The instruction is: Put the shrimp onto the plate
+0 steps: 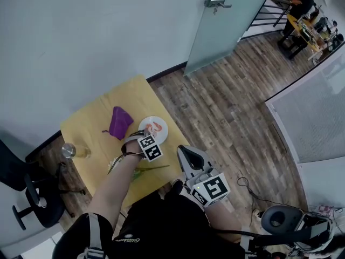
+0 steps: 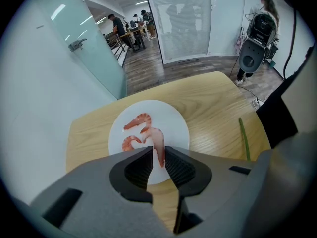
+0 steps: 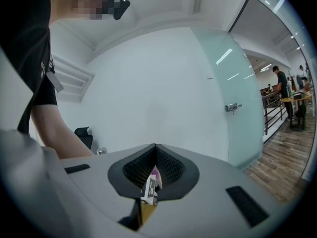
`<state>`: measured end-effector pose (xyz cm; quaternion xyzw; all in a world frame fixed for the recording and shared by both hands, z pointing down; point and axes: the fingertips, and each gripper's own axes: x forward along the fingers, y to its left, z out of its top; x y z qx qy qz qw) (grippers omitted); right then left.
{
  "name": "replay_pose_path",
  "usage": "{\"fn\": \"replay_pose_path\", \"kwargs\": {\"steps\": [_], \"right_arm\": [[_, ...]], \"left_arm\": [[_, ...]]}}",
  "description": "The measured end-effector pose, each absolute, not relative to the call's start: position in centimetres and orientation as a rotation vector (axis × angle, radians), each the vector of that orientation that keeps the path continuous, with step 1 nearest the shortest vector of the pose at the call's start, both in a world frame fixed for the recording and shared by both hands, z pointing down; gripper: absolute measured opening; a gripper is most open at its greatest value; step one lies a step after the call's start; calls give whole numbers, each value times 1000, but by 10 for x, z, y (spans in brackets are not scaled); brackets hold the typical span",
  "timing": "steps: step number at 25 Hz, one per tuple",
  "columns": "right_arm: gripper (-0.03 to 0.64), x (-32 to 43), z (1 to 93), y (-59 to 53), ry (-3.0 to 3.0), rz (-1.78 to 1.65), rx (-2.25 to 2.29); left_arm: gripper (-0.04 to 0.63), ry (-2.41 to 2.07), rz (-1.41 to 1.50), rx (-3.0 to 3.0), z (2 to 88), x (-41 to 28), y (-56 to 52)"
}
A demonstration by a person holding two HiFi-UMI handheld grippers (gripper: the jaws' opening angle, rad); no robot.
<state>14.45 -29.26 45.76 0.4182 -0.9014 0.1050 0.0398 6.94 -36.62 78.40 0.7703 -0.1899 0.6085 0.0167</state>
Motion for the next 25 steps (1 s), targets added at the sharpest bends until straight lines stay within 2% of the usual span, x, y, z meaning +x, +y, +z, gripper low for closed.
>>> {"fn": "replay_pose_path", "kwargs": {"steps": [13, 21, 25], "right_arm": [[3, 141, 457, -293, -2768, 317, 1281], [3, 139, 451, -293, -2782, 300, 1278], [2, 140, 446, -292, -2787, 288, 1281]], "left_arm": [[84, -636, 1829, 2399, 778, 66, -365], [83, -702, 1583, 2402, 751, 78, -361], [52, -766, 1460, 2442, 724, 87, -362]]}}
